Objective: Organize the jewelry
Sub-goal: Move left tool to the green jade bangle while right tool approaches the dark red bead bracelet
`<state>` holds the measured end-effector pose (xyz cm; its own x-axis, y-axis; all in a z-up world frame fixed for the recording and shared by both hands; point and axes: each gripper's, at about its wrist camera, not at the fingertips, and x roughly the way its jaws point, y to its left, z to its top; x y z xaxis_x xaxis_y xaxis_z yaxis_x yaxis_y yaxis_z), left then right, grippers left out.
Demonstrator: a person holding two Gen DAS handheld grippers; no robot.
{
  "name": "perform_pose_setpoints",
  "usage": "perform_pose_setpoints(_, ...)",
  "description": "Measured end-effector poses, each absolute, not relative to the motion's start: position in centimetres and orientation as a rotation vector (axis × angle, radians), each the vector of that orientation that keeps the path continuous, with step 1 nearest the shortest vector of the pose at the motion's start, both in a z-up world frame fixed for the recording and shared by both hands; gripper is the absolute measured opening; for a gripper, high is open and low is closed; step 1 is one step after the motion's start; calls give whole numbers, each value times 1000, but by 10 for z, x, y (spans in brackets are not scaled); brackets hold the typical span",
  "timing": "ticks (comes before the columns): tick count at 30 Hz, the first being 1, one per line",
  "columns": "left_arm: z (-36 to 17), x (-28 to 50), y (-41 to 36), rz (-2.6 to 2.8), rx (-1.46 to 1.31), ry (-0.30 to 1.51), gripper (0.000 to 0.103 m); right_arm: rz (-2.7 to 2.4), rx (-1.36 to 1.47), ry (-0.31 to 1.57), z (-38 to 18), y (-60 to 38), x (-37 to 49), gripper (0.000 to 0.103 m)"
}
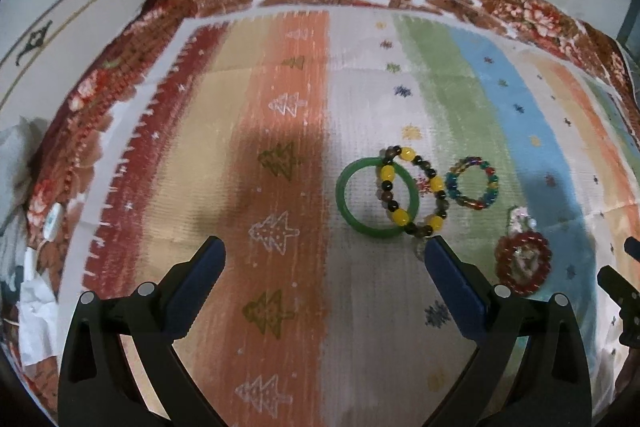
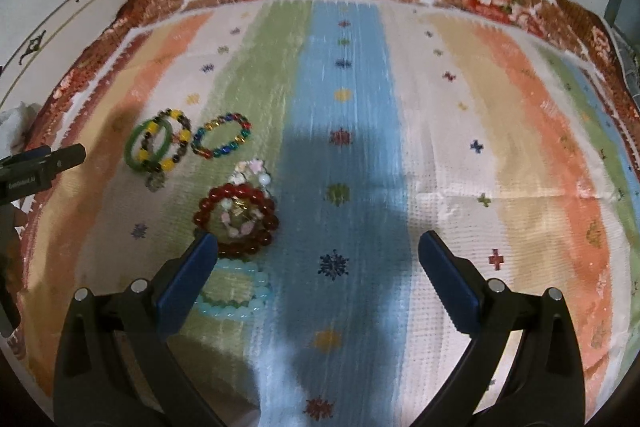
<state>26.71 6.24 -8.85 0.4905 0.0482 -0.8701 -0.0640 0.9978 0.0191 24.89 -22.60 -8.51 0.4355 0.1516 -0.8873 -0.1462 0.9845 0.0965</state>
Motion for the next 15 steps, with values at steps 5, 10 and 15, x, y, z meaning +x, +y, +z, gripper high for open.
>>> perform_pose_setpoints(5, -118, 289, 80, 82, -71, 1136, 97, 193, 1, 1164, -101, -221, 266, 98)
perform_pose_setpoints(10, -131, 303, 90, 83, -114, 1166, 87, 190, 7, 1225, -117, -218, 278, 90)
perform_pose_setpoints(15, -140, 315, 91, 59, -131, 1183, 79, 180, 12, 1260, -130, -216, 288, 88)
